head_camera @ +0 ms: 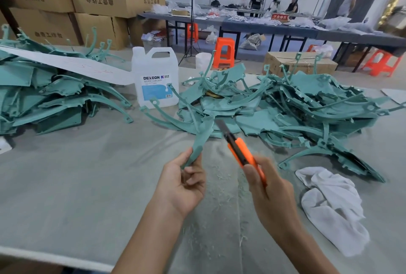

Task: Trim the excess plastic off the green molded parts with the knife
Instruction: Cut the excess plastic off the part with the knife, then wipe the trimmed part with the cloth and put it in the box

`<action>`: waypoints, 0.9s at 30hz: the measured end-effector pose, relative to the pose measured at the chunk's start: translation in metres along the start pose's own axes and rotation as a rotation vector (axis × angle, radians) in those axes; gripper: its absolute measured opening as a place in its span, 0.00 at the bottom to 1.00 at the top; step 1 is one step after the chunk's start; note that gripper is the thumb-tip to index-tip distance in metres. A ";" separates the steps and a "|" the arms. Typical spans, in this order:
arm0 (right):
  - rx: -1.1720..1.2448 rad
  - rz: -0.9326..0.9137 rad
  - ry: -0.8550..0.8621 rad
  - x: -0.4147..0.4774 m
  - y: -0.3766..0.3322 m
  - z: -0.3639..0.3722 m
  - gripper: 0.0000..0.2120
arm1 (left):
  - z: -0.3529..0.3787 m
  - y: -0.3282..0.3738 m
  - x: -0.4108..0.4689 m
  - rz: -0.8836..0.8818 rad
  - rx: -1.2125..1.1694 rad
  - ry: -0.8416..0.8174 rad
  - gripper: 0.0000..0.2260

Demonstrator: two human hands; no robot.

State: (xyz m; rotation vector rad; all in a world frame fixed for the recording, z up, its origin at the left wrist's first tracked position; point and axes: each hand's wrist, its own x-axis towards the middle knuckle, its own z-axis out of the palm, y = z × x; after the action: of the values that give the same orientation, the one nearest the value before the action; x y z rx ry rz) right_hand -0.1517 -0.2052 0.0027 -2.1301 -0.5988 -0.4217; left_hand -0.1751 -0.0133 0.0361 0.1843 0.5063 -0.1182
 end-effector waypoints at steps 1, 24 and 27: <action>-0.012 -0.029 -0.032 -0.003 -0.001 0.001 0.13 | 0.000 0.000 0.000 0.018 0.004 -0.007 0.03; -0.855 0.483 -0.009 -0.036 0.144 -0.103 0.22 | -0.057 0.014 -0.005 0.383 0.417 -0.007 0.15; -0.785 0.627 0.025 -0.049 0.157 -0.124 0.22 | -0.060 0.015 -0.006 0.372 0.376 -0.030 0.21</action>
State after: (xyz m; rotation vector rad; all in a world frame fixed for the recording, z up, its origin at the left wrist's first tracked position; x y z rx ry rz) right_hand -0.1155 -0.3998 -0.0529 -2.8817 0.3375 -0.3507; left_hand -0.2065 0.0141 -0.0101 0.6388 0.4085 0.1495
